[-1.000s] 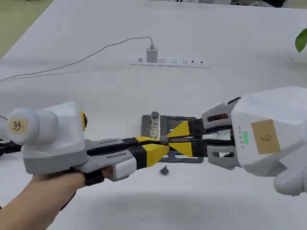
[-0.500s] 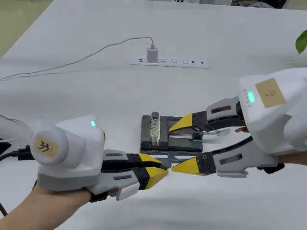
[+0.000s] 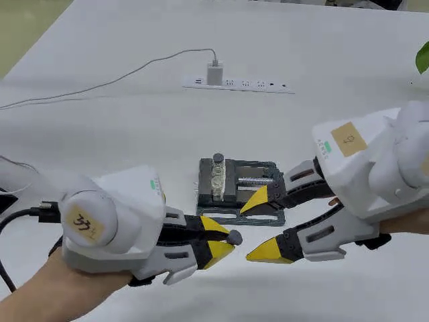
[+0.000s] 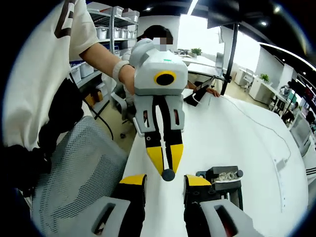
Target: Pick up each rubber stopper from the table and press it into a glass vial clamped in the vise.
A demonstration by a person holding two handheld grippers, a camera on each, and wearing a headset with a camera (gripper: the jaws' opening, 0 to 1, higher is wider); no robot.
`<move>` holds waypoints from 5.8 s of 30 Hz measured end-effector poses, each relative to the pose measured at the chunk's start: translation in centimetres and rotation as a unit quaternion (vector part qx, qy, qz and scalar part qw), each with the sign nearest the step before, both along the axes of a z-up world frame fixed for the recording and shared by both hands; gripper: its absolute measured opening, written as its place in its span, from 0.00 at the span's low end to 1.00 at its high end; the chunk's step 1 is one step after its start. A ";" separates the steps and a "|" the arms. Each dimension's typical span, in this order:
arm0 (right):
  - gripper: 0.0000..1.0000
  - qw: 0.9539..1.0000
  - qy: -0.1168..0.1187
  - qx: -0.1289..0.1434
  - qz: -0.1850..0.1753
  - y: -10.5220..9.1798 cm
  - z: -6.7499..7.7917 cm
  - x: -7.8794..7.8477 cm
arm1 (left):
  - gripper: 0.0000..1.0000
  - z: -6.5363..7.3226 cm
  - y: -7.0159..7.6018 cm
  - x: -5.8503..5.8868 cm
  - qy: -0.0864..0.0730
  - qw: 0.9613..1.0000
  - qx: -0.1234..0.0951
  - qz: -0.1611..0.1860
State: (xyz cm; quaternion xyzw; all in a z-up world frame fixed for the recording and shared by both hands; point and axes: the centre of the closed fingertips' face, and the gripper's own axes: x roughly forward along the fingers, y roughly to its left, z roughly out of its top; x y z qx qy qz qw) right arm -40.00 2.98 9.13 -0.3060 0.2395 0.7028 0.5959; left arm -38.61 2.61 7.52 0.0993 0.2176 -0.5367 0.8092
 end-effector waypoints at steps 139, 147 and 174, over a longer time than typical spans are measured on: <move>0.04 0.989 -0.015 -0.127 0.071 -1.2 -2.8 5.2 | 0.99 -1.5 6.6 4.4 0.009 0.979 -0.015 0.203; 0.04 0.980 -0.055 -0.157 0.109 -0.2 -2.3 8.5 | 0.99 -1.5 6.5 4.2 0.011 0.978 -0.019 0.208; 0.04 0.918 -0.171 -0.221 0.281 2.3 -3.5 14.7 | 0.99 -1.9 7.0 5.1 0.020 0.975 -0.014 0.220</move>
